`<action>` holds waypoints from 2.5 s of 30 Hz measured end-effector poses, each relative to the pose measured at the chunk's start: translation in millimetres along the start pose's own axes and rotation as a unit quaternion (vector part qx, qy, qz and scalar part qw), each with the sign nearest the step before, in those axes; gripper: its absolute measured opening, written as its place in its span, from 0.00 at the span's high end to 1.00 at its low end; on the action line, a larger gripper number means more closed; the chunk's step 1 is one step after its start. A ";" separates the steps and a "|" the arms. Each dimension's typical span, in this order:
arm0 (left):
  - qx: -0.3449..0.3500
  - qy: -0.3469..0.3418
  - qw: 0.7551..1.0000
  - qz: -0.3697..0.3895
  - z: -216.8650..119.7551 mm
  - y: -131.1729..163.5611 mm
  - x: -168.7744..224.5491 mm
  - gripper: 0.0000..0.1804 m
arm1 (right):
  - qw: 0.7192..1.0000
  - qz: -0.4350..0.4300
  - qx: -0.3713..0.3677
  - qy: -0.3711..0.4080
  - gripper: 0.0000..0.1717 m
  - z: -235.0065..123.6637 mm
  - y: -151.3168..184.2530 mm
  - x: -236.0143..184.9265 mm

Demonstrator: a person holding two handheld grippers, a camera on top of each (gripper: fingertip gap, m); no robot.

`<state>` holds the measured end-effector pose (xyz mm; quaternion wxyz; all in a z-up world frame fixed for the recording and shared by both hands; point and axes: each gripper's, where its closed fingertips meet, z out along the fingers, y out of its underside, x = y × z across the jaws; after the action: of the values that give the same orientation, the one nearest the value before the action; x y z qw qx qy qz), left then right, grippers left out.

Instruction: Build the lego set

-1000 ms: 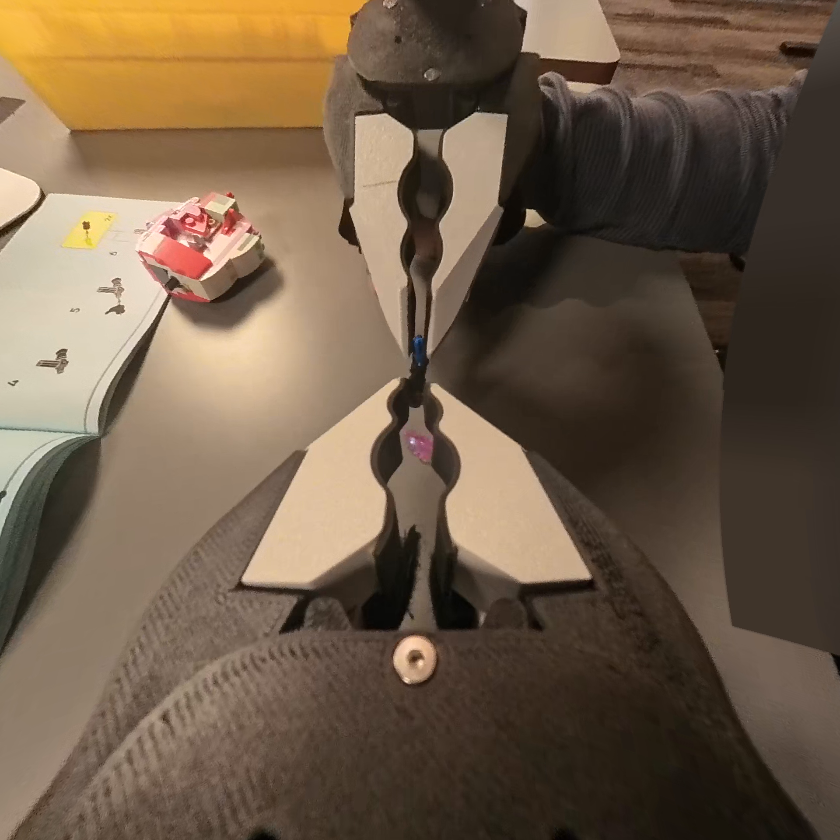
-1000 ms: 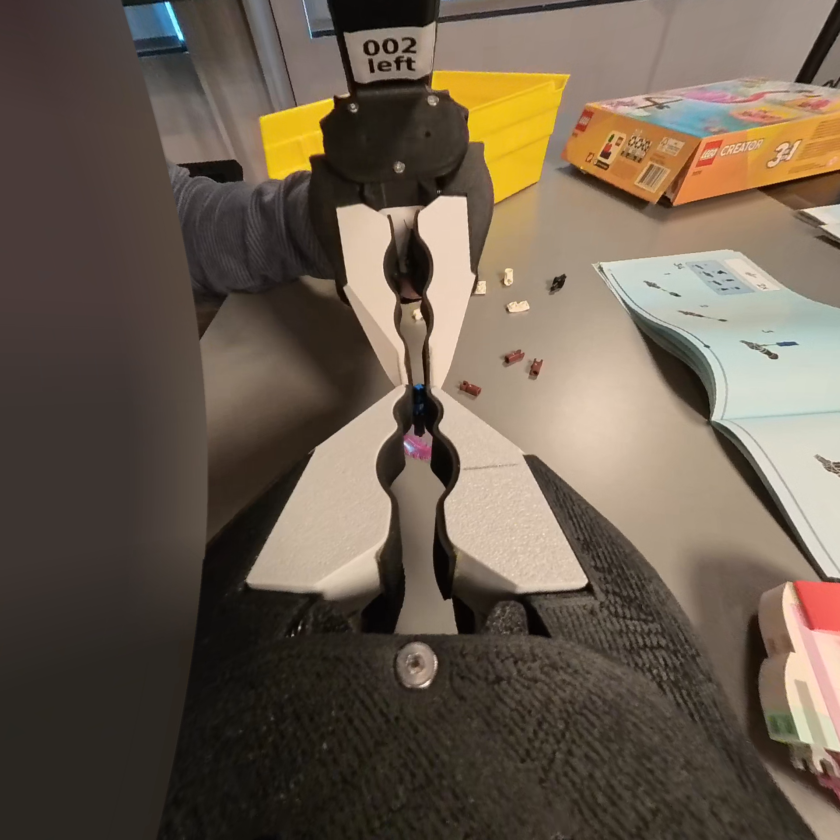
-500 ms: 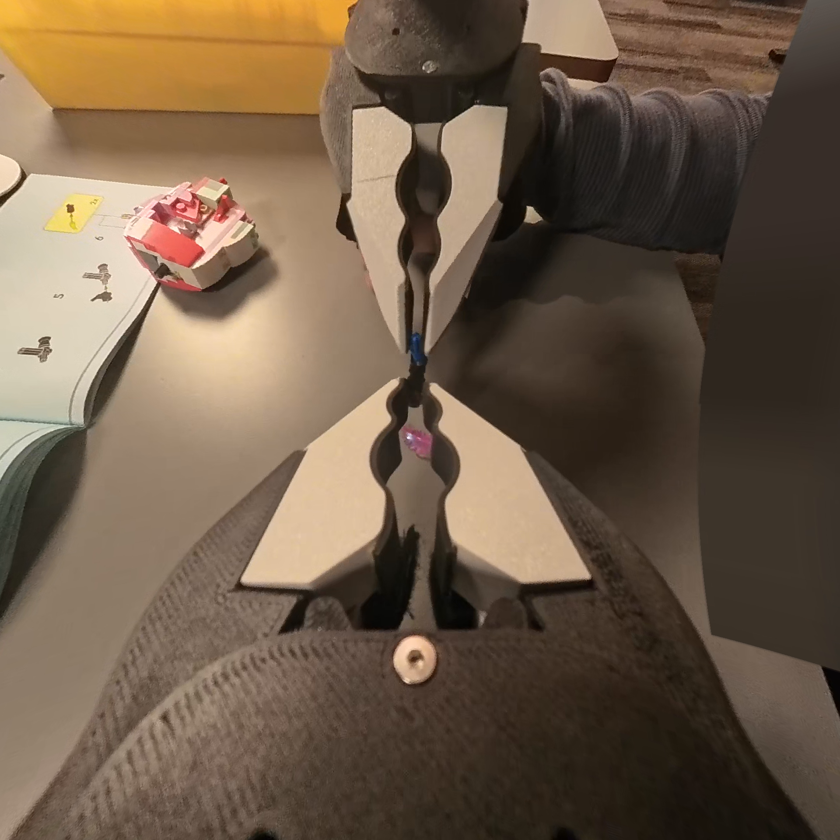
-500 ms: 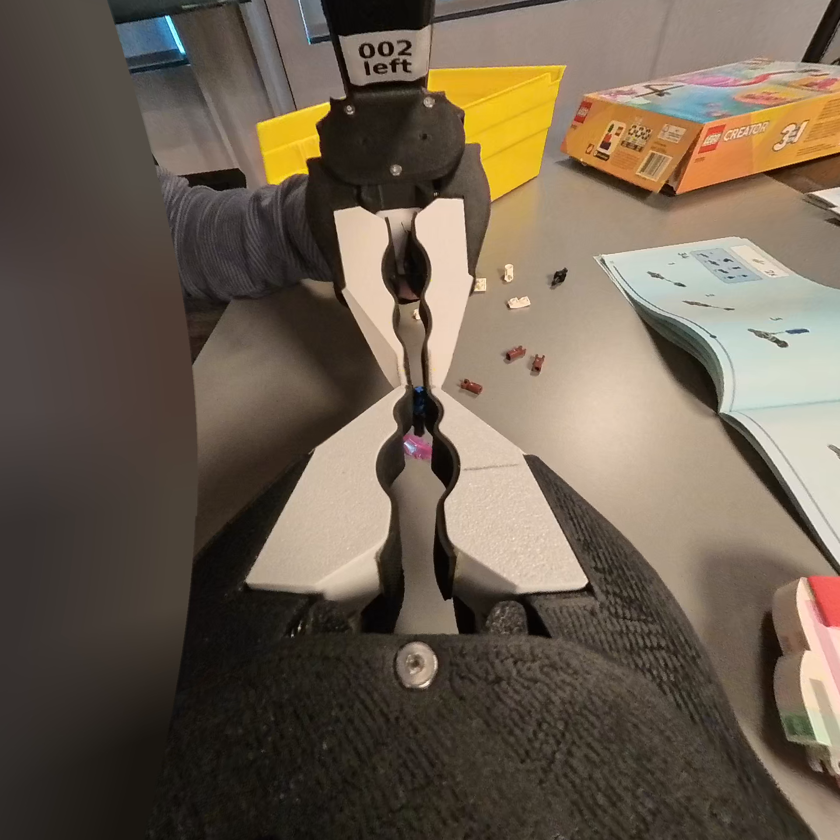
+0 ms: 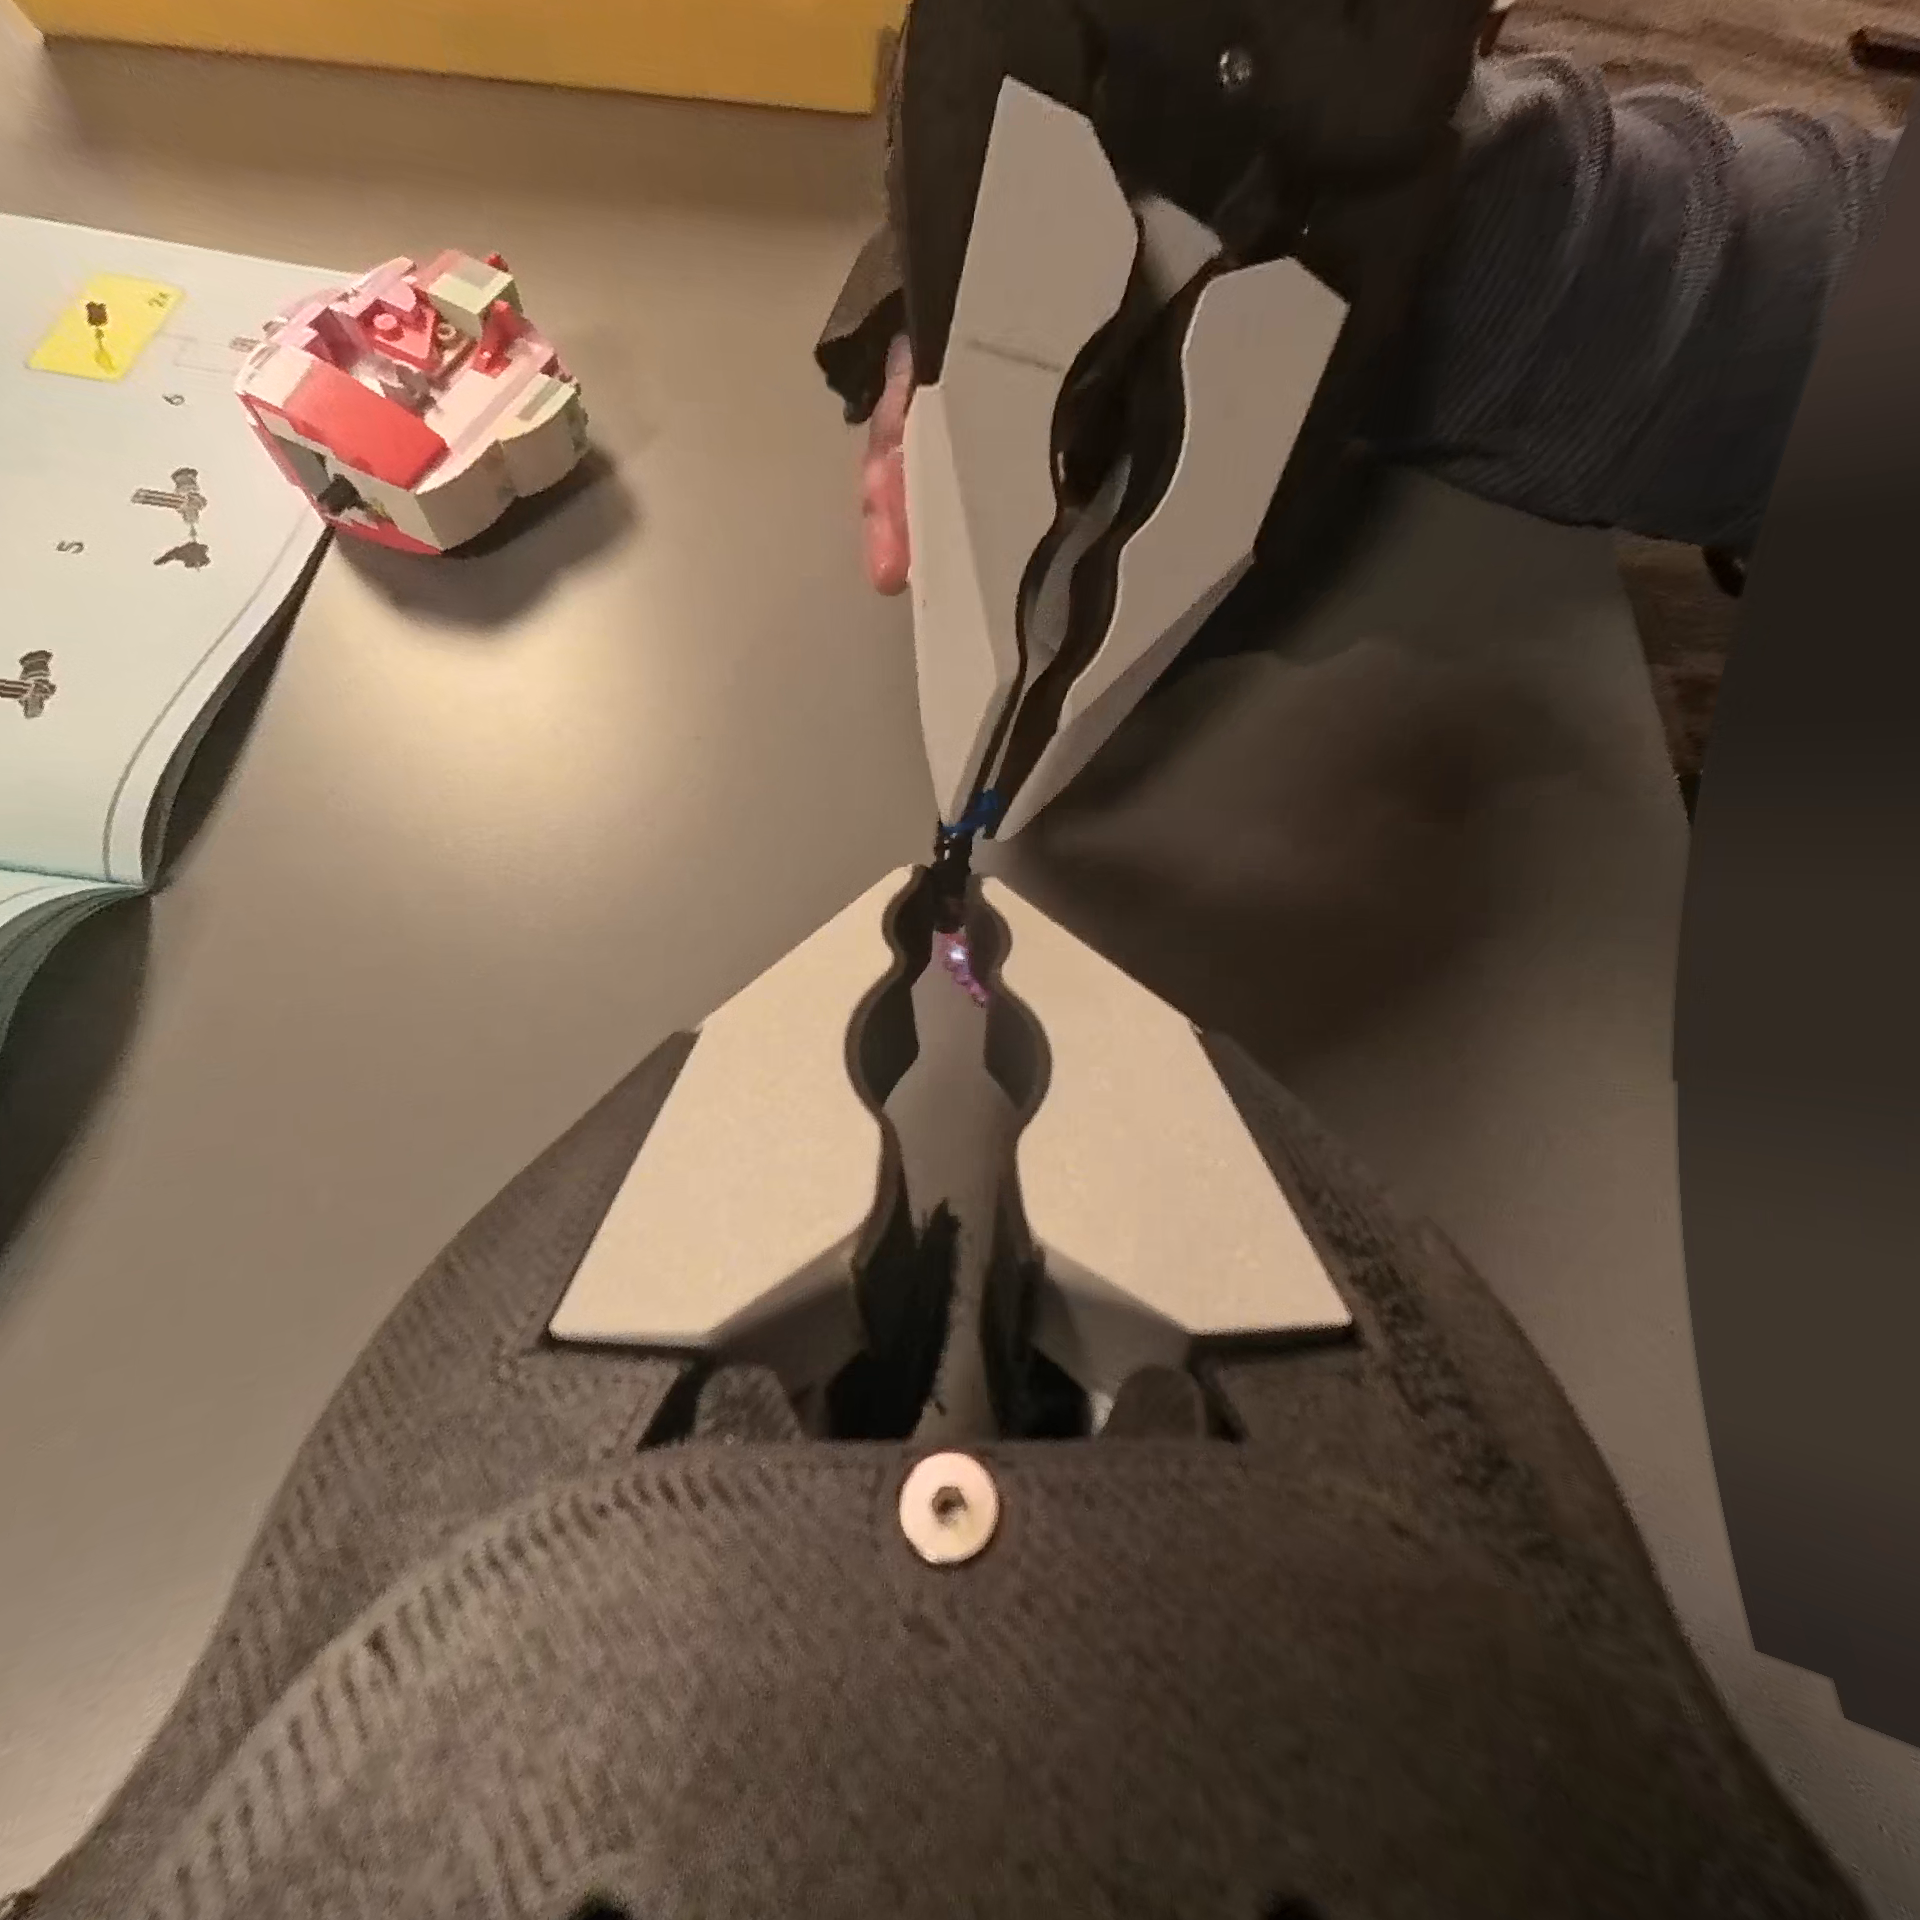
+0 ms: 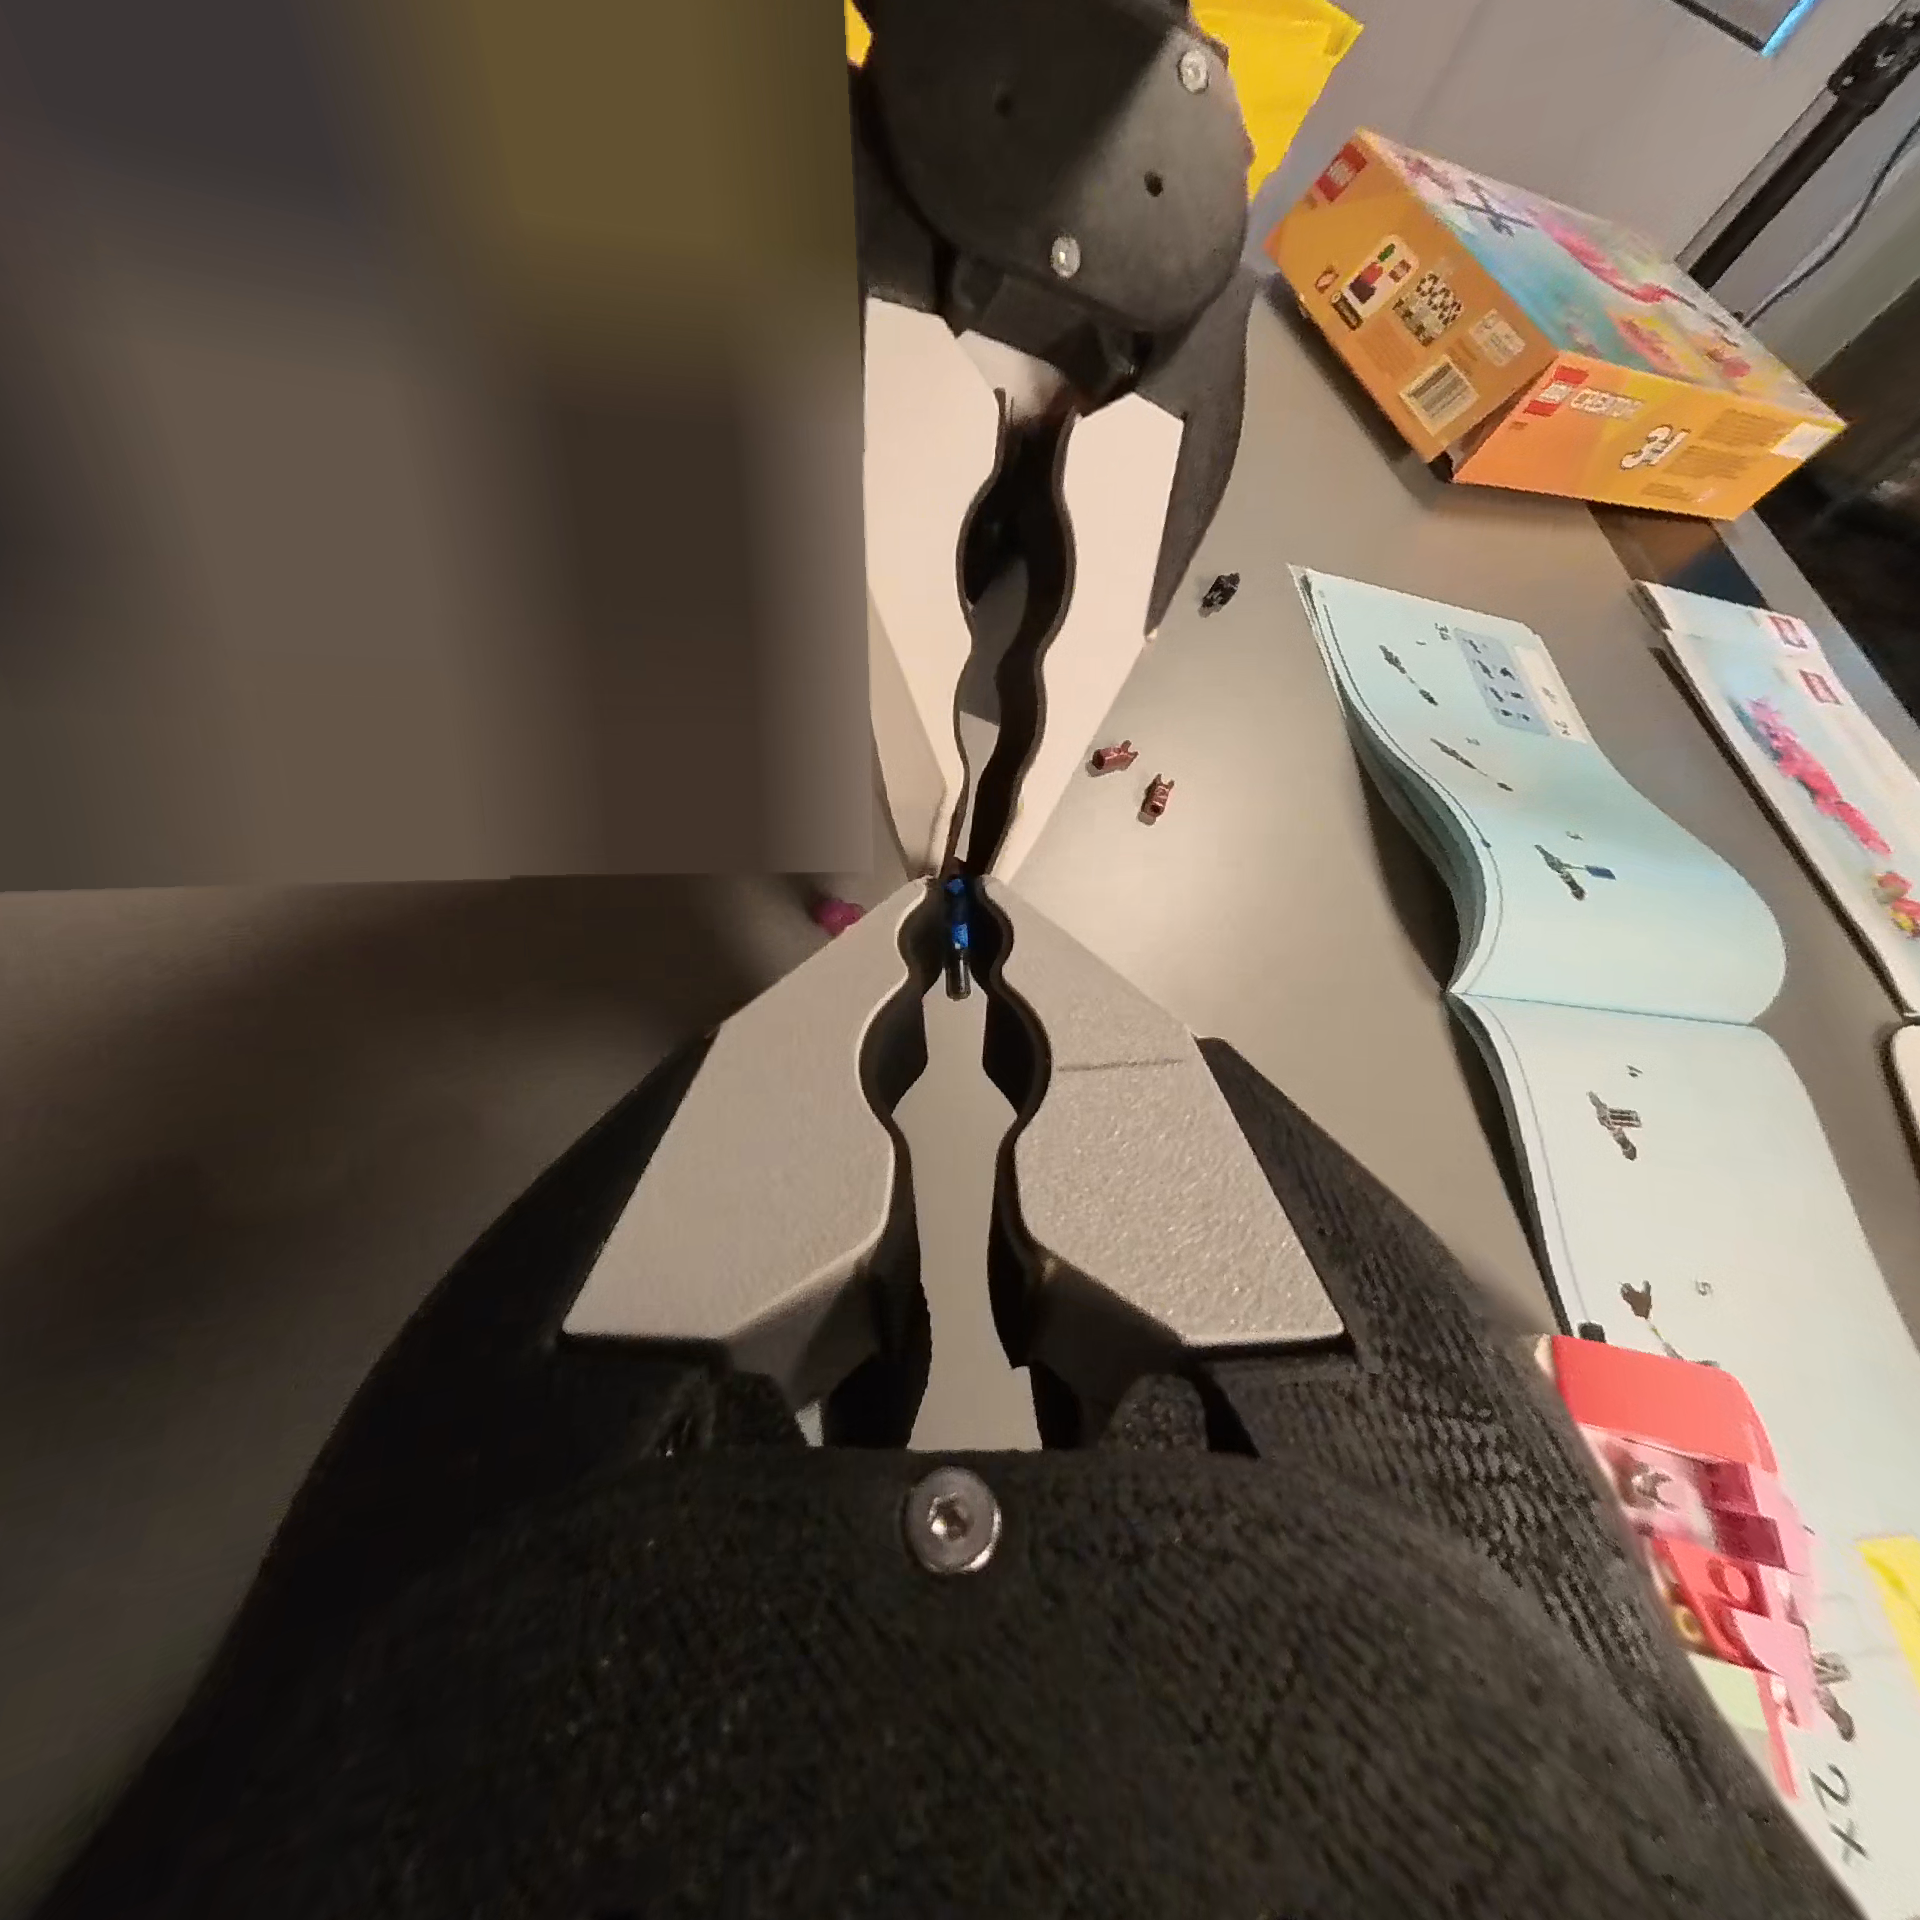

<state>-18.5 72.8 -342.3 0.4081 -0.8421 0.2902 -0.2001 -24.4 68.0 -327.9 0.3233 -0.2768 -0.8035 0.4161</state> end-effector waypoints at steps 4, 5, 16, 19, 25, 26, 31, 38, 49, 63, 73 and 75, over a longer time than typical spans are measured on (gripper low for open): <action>0.007 -0.003 1.000 -0.001 -1.8 -1.5 -2.2 0.97 | 1.000 0.006 0.003 0.009 0.99 -0.3 -1.2 3.2; 0.004 -0.001 1.000 0.001 -0.9 -0.2 -1.2 0.97 | 1.000 0.005 -0.001 0.004 0.99 0.5 -0.4 1.2; 0.001 0.017 1.000 -0.012 1.5 2.0 1.8 0.97 | 0.998 0.054 0.003 -0.013 0.97 1.4 1.1 -0.5; -0.001 0.019 1.000 -0.013 1.9 2.5 2.3 0.97 | 0.998 0.060 0.004 -0.014 0.97 1.2 1.0 0.0; 0.000 0.020 1.000 -0.015 1.5 2.5 2.3 0.97 | 0.997 0.069 0.007 -0.016 0.96 0.7 0.9 0.6; 0.000 0.020 1.000 -0.014 1.4 2.6 2.2 0.97 | 0.997 0.068 0.008 -0.016 0.96 0.9 0.9 0.4; 0.000 0.021 1.000 -0.015 1.1 2.2 2.6 0.97 | 0.997 0.075 0.009 -0.019 0.96 0.8 1.0 0.3; 0.007 0.021 1.000 -0.016 -1.7 -0.1 2.0 0.97 | 0.997 0.078 0.002 -0.024 0.96 2.6 3.9 -1.5; 0.008 0.020 1.000 -0.013 -2.6 -1.0 2.1 0.97 | 0.995 0.098 0.014 -0.031 0.98 -0.1 1.6 -0.3; -0.071 -0.048 0.996 -0.008 1.5 27.4 -21.0 0.97 | 0.981 0.153 -0.113 -0.021 0.98 -1.5 51.3 4.5; -0.075 -0.044 0.996 -0.007 3.2 29.2 -19.9 0.97 | 0.981 0.159 -0.111 -0.028 0.95 -2.2 50.9 2.5; -0.075 -0.043 0.996 -0.008 3.2 29.3 -19.8 0.97 | 0.980 0.161 -0.110 -0.029 0.95 -2.1 50.7 2.2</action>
<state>-41.0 72.9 -369.6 0.3546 -0.8805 0.2795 -0.1446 -15.4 96.0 -369.2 0.1964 -0.4240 -0.7986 0.3793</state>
